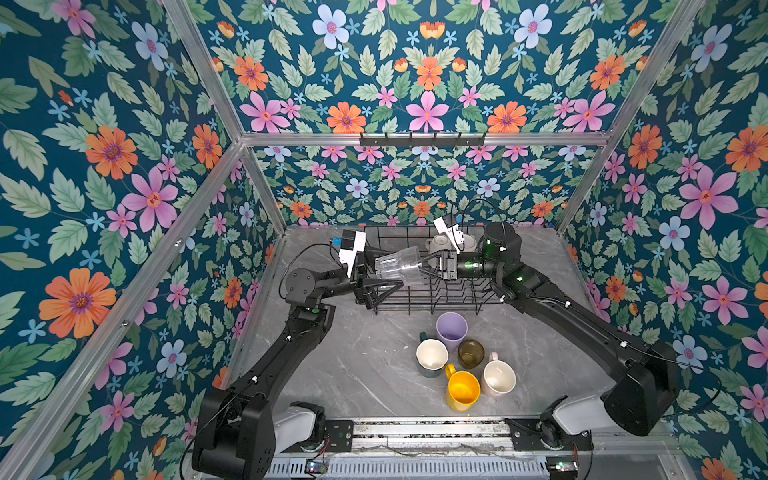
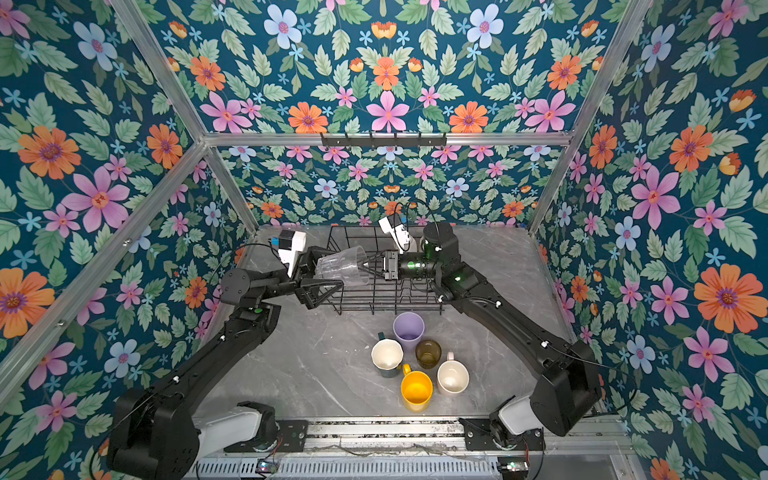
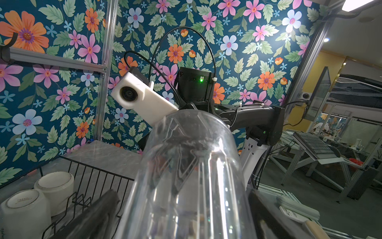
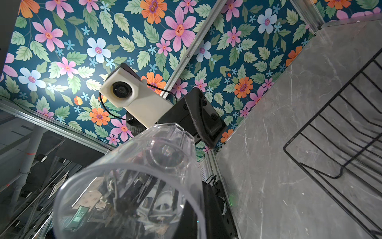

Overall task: Load cups into a dish rack
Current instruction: Place the cup upside down at the dish rack.

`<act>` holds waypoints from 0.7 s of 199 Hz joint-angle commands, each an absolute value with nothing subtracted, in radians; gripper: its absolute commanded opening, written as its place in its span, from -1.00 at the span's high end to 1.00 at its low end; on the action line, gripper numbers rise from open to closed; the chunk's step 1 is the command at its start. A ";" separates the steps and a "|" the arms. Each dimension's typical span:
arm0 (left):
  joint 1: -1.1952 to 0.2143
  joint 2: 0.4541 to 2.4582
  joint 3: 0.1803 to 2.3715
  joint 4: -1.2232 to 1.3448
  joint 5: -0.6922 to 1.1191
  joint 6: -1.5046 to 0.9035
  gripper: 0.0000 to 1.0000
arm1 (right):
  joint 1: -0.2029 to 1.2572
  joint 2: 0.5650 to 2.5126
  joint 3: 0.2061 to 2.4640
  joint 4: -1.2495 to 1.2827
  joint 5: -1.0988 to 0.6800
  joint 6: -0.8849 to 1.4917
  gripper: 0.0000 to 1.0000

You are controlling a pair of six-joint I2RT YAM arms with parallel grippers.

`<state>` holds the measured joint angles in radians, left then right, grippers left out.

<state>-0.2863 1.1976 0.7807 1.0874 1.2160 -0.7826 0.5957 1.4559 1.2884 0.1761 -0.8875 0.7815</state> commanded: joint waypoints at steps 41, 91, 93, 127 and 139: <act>-0.288 1.208 0.785 1.234 1.251 -0.864 -0.88 | 0.610 1.483 1.308 0.263 -0.943 0.807 1.00; -0.288 1.248 0.788 1.402 1.271 -0.999 -0.75 | 0.617 1.500 1.314 0.273 -0.962 0.816 1.00; -0.288 1.250 0.788 1.411 1.272 -1.006 -0.75 | 0.618 1.500 1.315 0.273 -0.963 0.816 1.00; -0.288 1.286 0.795 1.546 1.287 -1.120 -0.70 | 0.622 1.512 1.326 0.281 -0.975 0.821 1.00; -0.288 1.294 0.799 1.555 1.289 -1.134 -0.69 | 0.623 1.517 1.328 0.286 -0.976 0.825 1.00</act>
